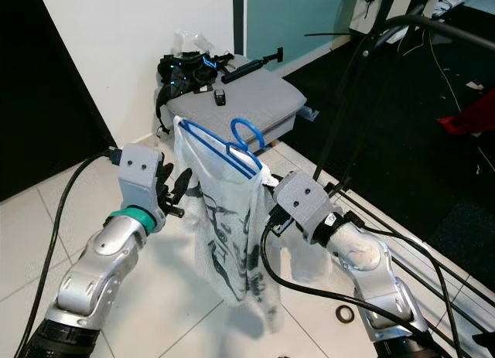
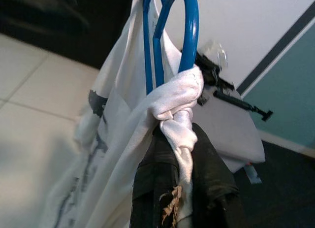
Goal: Hang hanger
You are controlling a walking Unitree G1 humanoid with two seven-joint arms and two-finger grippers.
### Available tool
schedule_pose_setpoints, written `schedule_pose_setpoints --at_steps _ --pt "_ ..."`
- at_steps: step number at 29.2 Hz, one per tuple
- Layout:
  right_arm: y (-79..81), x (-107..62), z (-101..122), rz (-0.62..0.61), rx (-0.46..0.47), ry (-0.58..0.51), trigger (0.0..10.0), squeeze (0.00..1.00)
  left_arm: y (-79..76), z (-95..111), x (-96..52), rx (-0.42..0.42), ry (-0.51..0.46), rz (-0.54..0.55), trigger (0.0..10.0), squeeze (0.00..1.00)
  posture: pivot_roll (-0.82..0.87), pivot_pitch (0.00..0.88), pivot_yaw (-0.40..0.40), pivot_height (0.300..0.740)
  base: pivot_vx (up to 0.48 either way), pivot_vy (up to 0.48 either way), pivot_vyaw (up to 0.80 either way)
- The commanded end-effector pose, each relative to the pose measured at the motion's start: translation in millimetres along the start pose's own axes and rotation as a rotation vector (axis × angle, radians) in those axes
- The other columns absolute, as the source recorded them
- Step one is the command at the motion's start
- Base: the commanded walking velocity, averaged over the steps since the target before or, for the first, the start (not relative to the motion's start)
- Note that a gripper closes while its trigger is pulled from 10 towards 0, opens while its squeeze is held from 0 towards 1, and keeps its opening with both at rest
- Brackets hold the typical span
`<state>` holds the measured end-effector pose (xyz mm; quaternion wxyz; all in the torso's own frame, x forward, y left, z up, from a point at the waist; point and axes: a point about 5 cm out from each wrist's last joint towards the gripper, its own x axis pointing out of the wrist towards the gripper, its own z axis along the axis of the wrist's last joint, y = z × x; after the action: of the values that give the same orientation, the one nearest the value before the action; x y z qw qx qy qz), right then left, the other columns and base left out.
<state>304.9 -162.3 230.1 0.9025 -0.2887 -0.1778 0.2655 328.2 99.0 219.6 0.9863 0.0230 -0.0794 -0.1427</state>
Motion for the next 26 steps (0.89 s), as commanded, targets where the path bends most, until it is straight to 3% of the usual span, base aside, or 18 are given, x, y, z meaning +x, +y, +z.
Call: schedule_pose_setpoints --at_steps 1,2,4,7,10,14,15,21,26 --pt "0.0 -0.8 14.7 0.006 -0.006 -0.084 0.0 0.00 3.8 -8.8 -3.3 -0.022 0.050 0.022 10.0 1.00 -0.18 0.203 0.167 0.740 0.000 0.000 0.00" --pt "1.1 -1.2 18.5 0.025 -0.003 -0.100 0.0 0.00 5.4 -9.4 -1.3 -0.062 0.069 0.048 10.0 0.00 -0.18 0.204 0.165 0.740 0.000 0.000 0.00" --pt "1.1 -1.2 18.5 0.025 -0.003 -0.100 0.0 0.00 5.4 -9.4 -1.3 -0.062 0.069 0.048 10.0 0.00 -0.18 0.204 0.165 0.740 0.000 0.000 0.00" --pt "0.8 -3.8 24.6 0.058 -0.006 -0.125 0.0 0.00 13.6 -5.3 7.6 -0.142 0.081 0.156 10.0 0.00 -0.18 0.204 0.158 0.740 0.000 0.000 0.00" --pt "0.3 -4.6 25.6 0.064 -0.009 -0.129 0.0 0.00 18.8 -3.9 9.5 -0.149 0.080 0.203 10.0 0.00 -0.18 0.204 0.158 0.740 0.000 0.000 0.00" --pt "-0.5 -5.8 26.2 0.071 -0.013 -0.129 0.0 0.00 33.8 5.2 9.5 -0.097 0.020 0.320 10.0 0.00 -0.19 0.204 0.156 0.740 0.000 0.000 0.00" --pt "-0.8 -6.1 26.2 0.073 -0.013 -0.129 0.0 0.00 37.1 9.8 8.8 -0.077 -0.006 0.338 10.0 1.00 -0.19 0.204 0.154 0.740 0.000 0.000 0.00" --pt "-1.3 -6.9 26.1 0.074 -0.011 -0.128 0.0 0.00 41.3 15.7 7.0 -0.056 -0.026 0.369 10.0 1.00 -0.19 0.205 0.152 0.740 0.000 0.000 0.00" --pt "0.2 -4.9 29.0 0.091 -0.004 -0.141 0.0 0.00 36.9 22.1 7.0 -0.141 -0.045 0.329 10.0 1.00 -0.18 0.207 0.147 0.740 0.000 0.000 0.00"
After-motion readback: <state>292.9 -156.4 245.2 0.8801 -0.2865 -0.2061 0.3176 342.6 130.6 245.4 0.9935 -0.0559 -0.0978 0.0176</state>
